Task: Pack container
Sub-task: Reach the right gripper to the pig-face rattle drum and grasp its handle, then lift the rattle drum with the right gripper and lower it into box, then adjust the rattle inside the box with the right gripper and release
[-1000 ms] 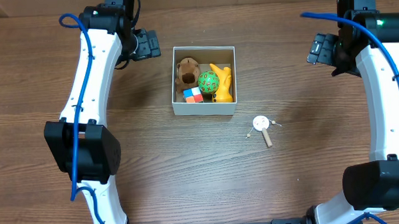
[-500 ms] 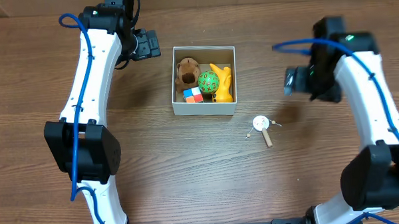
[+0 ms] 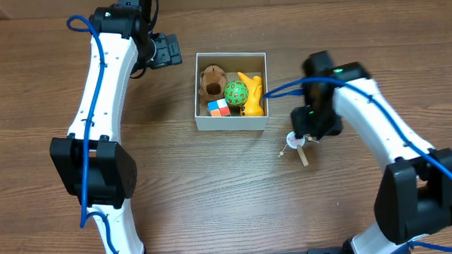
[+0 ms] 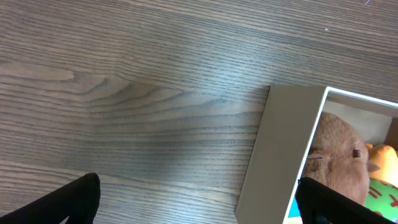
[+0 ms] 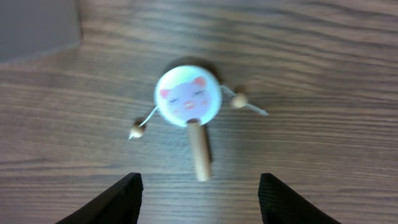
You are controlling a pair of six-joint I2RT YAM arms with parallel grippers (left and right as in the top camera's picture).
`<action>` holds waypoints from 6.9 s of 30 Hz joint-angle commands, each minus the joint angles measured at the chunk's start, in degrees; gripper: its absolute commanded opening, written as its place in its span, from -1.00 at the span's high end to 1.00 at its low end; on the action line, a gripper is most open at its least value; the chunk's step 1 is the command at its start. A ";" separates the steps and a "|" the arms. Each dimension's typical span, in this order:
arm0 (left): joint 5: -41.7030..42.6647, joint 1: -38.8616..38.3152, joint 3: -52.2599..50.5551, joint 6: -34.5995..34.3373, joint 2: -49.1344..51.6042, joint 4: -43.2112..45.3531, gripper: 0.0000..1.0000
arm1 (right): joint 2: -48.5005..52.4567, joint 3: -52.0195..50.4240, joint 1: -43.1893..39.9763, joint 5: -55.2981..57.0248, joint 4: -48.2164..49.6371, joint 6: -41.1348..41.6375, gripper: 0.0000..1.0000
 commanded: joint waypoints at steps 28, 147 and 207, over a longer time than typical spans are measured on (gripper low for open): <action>0.11 0.24 0.17 -0.76 -0.90 0.04 -1.00 | -0.37 -15.87 0.52 1.68 16.06 4.52 -0.25; 0.13 0.24 0.17 -0.76 -0.90 0.04 -1.00 | 5.35 20.37 23.47 3.41 17.49 3.67 0.42; 0.11 0.33 0.17 -0.76 -0.87 0.04 -1.00 | 10.69 13.03 21.29 -11.30 21.90 3.26 0.93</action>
